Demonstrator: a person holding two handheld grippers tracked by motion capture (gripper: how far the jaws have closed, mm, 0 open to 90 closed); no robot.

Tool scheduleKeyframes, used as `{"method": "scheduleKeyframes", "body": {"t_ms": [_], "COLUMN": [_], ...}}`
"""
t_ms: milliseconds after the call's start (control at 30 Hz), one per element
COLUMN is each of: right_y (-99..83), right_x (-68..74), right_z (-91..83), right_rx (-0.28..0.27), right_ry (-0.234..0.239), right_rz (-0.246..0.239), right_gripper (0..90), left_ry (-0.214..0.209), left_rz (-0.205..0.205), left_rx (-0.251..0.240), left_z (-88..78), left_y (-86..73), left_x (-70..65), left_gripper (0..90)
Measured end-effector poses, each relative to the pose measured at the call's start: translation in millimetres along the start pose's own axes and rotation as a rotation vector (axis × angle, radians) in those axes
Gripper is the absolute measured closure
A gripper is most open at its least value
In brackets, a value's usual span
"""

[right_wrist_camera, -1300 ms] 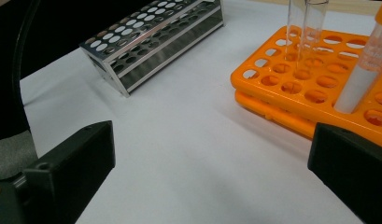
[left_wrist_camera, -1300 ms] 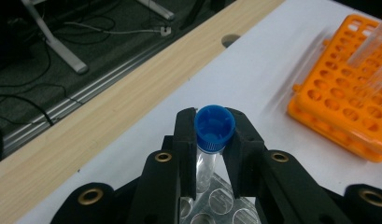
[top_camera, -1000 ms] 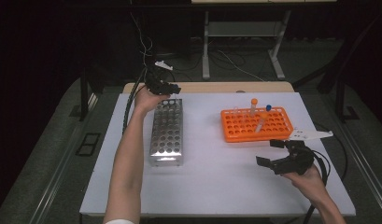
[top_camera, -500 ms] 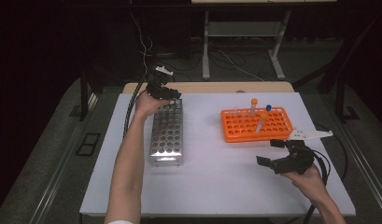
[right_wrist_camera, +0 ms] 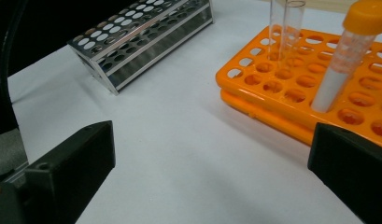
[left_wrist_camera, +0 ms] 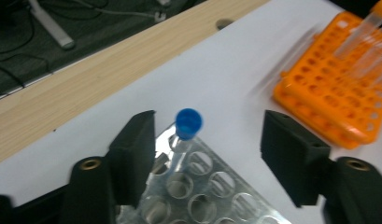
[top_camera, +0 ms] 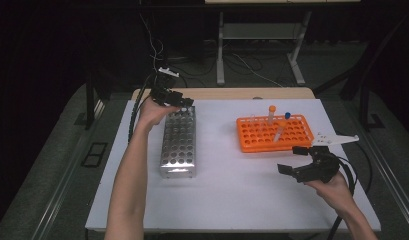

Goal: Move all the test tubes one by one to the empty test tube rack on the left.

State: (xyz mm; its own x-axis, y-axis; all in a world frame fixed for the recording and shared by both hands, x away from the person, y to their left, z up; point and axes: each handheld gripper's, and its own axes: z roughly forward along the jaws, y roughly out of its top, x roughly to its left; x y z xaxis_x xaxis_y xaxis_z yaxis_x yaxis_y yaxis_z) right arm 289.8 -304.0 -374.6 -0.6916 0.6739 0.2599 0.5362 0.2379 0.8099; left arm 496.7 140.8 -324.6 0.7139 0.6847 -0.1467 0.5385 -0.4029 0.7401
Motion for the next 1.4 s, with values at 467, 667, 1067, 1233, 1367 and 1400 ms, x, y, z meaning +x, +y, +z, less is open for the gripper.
{"method": "scheduleKeyframes", "body": {"t_ms": [467, 667, 1067, 1233, 1367, 1400], "right_y": [25.4, 33.4, 44.5, 46.1, 46.0, 45.7], "right_x": [-30.3, -47.2, -76.5, -91.4, -102.2, -104.8], "right_z": [-5.5, -5.8, 1.5, 7.5, 12.2, 13.9], "right_rx": [0.051, 0.062, 0.101, 0.111, 0.114, 0.118], "right_ry": [-0.053, -0.076, -0.125, -0.150, -0.159, -0.166], "right_rz": [-0.004, 0.010, 0.027, 0.051, 0.058, 0.060], "right_gripper": [0.3, 0.3, 0.3, 0.4, 4.7, 4.8], "left_ry": [-0.027, -0.033, -0.058, -0.069, -0.078, -0.078], "left_rz": [0.008, 0.024, 0.045, 0.065, 0.079, 0.083], "left_rx": [-0.051, -0.076, -0.129, -0.140, -0.151, -0.152], "left_z": [-29.6, -43.0, -64.6, -70.3, -75.3, -76.3], "left_y": [-19.5, -28.1, -50.1, -56.0, -59.4, -60.3], "left_x": [-30.5, -43.3, -64.0, -76.5, -84.7, -86.3], "left_gripper": [0.0, 0.0, 0.0, 0.0, 0.0, 0.0]}}
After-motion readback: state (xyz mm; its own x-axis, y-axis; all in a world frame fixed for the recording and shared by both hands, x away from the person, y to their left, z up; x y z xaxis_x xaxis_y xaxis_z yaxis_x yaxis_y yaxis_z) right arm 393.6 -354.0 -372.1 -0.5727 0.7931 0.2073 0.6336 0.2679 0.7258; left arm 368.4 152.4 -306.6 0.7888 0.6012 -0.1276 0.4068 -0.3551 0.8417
